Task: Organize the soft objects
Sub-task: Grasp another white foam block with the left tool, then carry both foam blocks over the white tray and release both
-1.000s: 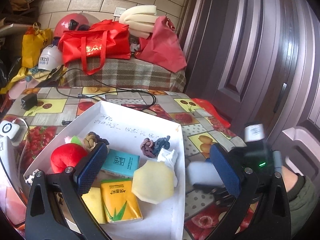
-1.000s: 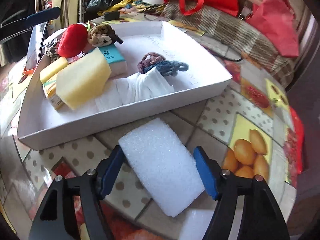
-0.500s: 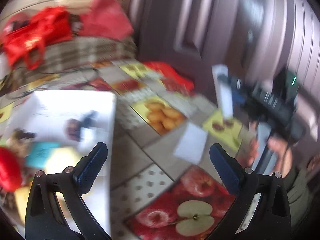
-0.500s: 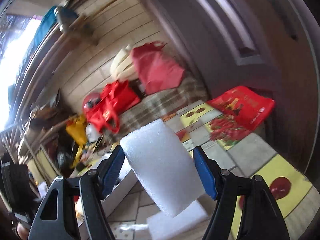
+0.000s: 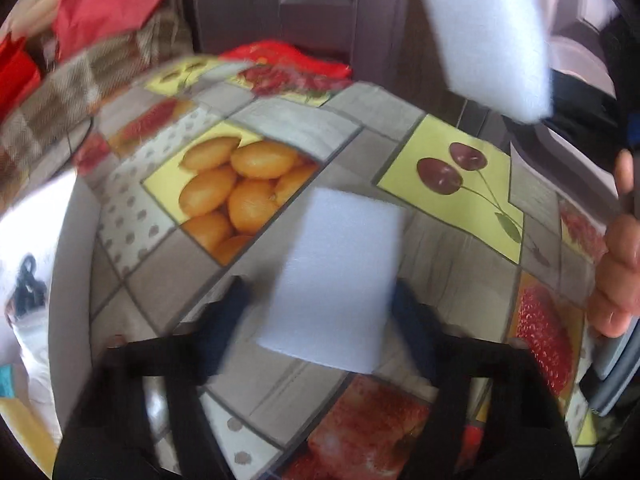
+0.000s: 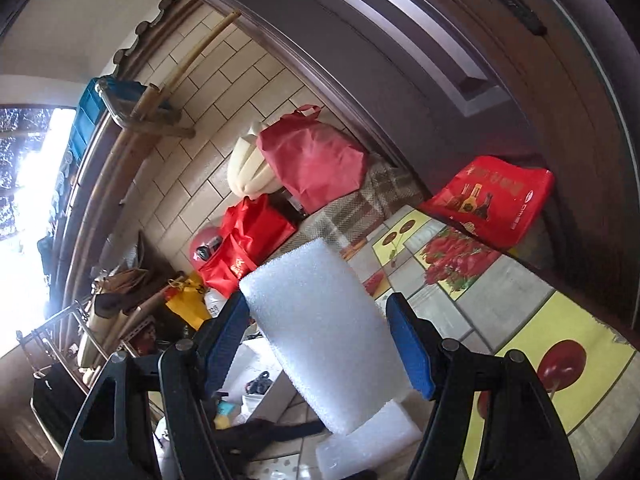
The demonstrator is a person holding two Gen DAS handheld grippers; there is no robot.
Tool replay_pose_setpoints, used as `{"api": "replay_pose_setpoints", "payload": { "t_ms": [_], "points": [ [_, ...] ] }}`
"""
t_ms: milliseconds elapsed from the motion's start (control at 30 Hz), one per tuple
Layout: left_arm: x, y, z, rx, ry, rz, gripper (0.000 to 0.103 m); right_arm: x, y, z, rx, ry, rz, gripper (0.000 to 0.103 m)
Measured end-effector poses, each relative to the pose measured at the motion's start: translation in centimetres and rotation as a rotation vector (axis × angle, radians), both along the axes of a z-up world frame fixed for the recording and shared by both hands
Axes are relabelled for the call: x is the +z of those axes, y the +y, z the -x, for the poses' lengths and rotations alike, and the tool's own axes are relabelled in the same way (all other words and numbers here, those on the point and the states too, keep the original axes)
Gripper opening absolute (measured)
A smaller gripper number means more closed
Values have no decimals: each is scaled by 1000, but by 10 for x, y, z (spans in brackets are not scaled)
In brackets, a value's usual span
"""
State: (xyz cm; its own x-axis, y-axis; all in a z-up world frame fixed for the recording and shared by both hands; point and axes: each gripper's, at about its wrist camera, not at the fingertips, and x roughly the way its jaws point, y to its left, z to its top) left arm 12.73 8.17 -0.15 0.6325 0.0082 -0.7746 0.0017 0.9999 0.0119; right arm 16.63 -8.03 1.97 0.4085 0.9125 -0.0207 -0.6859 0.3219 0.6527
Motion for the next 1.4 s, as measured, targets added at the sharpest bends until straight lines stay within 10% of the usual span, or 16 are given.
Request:
{"api": "replay_pose_setpoints", "payload": {
  "t_ms": [300,633,1400],
  "points": [
    [43,-2,52,59,-208,-17,54,0,-8,2,-15,-1,-41,71],
    [125,53,143,331,-530,12,54,31,-4,48,9,-65,-89,71],
    [149,137,217,533,-653,16,54,84,50,119,41,-246,32,71]
  ]
}}
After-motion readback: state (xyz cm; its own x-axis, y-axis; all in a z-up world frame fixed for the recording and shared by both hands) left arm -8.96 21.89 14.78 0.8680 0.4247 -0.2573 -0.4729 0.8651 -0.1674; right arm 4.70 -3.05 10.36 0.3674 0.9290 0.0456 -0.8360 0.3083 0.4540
